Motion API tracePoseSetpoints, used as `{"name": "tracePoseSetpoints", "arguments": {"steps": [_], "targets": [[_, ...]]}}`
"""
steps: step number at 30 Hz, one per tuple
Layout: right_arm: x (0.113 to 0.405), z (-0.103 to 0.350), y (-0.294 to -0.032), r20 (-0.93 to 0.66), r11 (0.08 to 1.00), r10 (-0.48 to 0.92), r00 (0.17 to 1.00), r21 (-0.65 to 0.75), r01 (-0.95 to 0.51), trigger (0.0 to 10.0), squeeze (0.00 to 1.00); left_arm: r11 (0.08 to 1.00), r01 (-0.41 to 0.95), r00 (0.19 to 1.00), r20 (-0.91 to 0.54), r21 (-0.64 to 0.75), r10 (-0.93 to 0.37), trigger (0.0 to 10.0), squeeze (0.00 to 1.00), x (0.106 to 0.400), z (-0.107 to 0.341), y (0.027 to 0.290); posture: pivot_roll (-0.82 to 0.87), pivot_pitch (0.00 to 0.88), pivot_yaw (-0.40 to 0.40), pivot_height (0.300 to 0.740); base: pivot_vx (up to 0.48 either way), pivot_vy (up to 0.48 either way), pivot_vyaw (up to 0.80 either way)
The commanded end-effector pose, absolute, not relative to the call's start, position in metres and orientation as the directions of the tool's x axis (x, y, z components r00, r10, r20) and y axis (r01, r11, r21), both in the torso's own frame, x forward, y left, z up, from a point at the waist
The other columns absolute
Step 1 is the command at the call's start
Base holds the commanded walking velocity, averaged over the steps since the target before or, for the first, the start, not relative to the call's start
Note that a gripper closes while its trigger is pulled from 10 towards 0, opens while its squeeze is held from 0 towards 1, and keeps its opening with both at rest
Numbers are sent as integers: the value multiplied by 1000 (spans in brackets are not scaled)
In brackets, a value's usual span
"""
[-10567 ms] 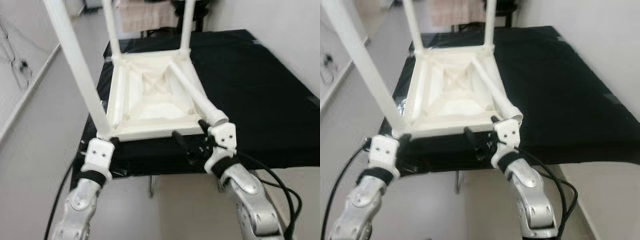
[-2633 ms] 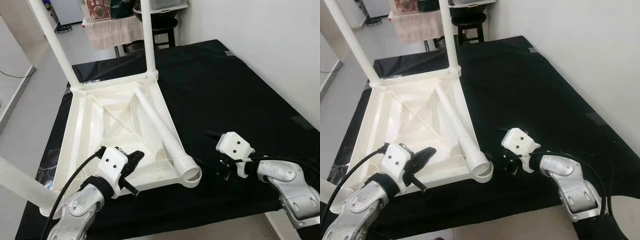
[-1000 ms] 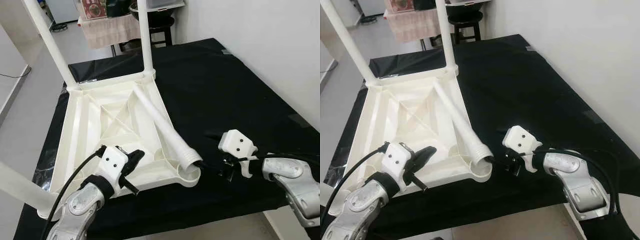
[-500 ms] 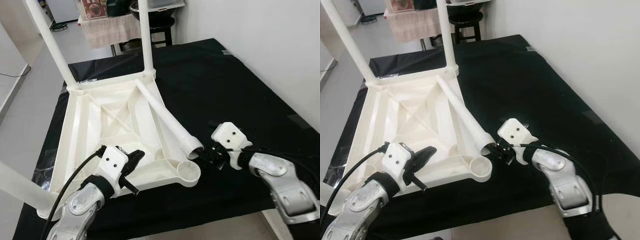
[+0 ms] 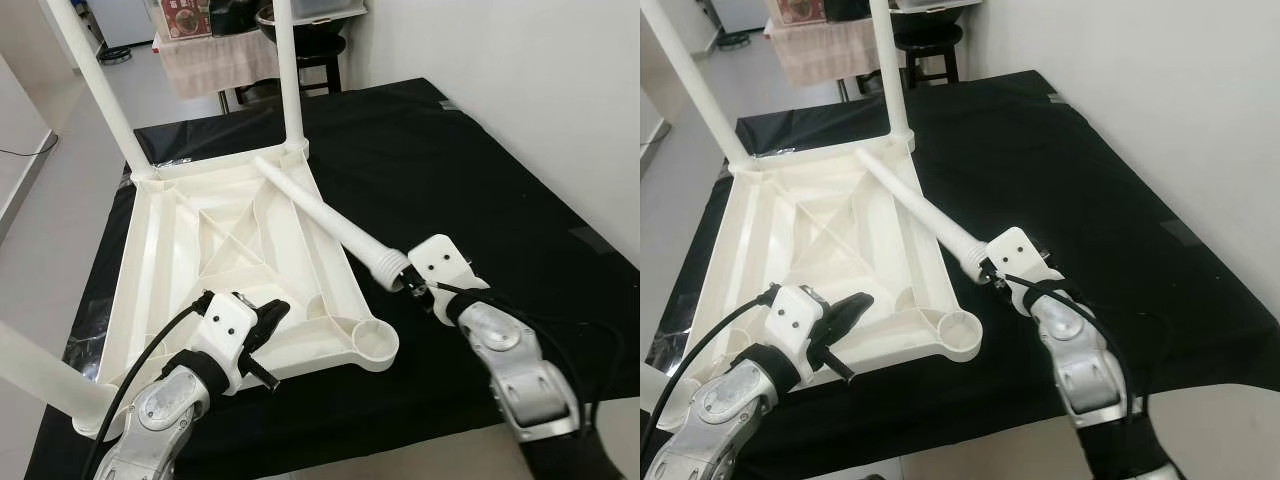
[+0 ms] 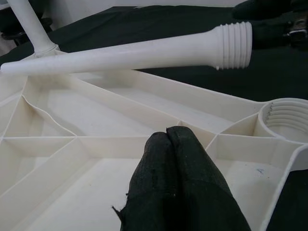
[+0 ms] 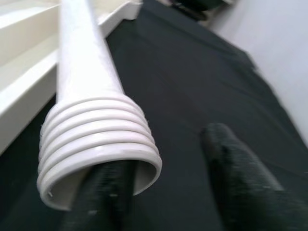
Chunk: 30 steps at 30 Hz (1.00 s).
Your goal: Building children table
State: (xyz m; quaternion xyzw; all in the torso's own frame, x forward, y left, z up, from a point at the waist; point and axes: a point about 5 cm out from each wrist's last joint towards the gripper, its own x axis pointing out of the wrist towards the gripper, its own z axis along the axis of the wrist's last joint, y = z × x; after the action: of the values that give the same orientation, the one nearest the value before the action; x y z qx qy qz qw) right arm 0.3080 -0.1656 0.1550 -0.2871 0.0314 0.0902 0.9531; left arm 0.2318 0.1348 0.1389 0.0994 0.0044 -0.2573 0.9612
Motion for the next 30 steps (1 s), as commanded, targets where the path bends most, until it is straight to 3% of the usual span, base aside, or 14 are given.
{"name": "tracePoseSetpoints", "arguments": {"steps": [1,10,14,21,22,24,30], "targets": [[309,156,-162,-90,818,158,983,-546,-181,0,0,847,493,869,-75,197,-489,10000,0,231,138,135,5,69,43,740,0,0,0],[318,168,-150,46,871,214,976,-461,-169,0,0,848,491,871,-74,197,-486,10000,0,232,137,136,10,75,43,740,0,0,0],[313,179,-154,116,901,339,933,-324,-287,0,0,850,488,872,-73,198,-484,10000,0,232,137,137,7,74,43,740,0,0,0],[303,189,-175,149,880,437,887,-275,-388,0,0,849,489,871,-73,199,-485,10000,0,233,137,138,1,75,49,740,0,0,0],[294,196,-195,153,860,498,854,-215,-463,0,0,846,492,870,-71,206,-488,10000,0,235,138,139,0,75,53,740,0,0,0],[290,201,-205,173,850,524,834,-170,-499,0,0,845,493,869,-68,210,-490,10000,0,236,140,139,-1,75,55,740,0,0,0],[284,214,-218,267,842,531,804,-57,-537,0,0,843,491,869,-53,221,-492,10000,0,240,145,139,-2,74,59,740,0,0,0]]}}
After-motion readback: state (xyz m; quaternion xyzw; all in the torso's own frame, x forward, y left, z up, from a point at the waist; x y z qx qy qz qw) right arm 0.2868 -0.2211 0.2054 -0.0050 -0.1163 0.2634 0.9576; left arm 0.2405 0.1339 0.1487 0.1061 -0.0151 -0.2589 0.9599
